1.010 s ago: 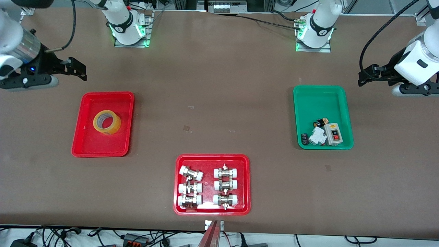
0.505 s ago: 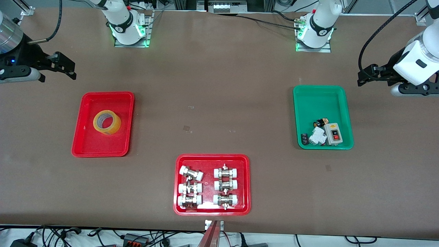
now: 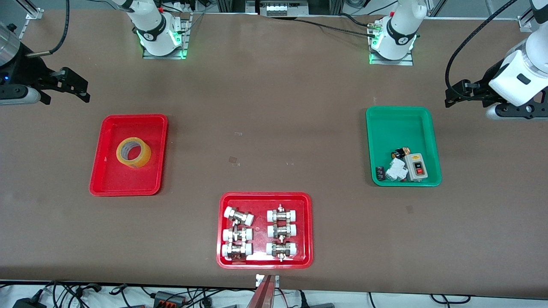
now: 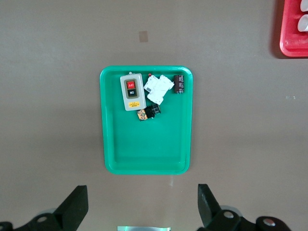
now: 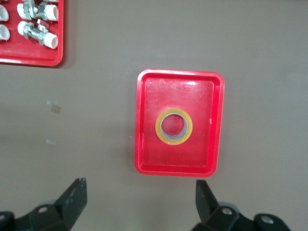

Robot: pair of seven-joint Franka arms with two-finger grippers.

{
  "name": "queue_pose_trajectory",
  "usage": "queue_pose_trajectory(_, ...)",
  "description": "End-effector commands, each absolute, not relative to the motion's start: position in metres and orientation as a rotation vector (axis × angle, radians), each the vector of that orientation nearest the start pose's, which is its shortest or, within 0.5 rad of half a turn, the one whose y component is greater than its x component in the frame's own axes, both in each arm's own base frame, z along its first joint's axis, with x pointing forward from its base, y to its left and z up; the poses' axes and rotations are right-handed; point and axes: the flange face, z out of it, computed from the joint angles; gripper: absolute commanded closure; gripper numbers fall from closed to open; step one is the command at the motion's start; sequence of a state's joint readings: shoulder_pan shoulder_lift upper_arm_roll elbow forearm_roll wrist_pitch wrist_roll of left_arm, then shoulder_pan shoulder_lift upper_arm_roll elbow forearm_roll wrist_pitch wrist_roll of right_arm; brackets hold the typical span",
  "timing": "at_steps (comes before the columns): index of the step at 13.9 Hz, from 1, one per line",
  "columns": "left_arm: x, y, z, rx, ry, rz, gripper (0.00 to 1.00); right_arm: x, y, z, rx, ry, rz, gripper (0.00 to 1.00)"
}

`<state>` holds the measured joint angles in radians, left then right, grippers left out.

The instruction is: Left arm passes tape to right arm into tray

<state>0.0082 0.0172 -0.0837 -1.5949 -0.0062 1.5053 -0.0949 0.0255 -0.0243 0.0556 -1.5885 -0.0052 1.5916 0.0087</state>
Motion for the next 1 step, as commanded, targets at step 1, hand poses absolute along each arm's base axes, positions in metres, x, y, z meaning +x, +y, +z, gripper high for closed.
queue_pose_trajectory(1, 0.5515, -0.0437, 0.6047, -3.126, -0.017, 0.147, 0.00, 0.5549, 0.0432, 0.6304, -3.133, -0.094, -0.019, 0.00)
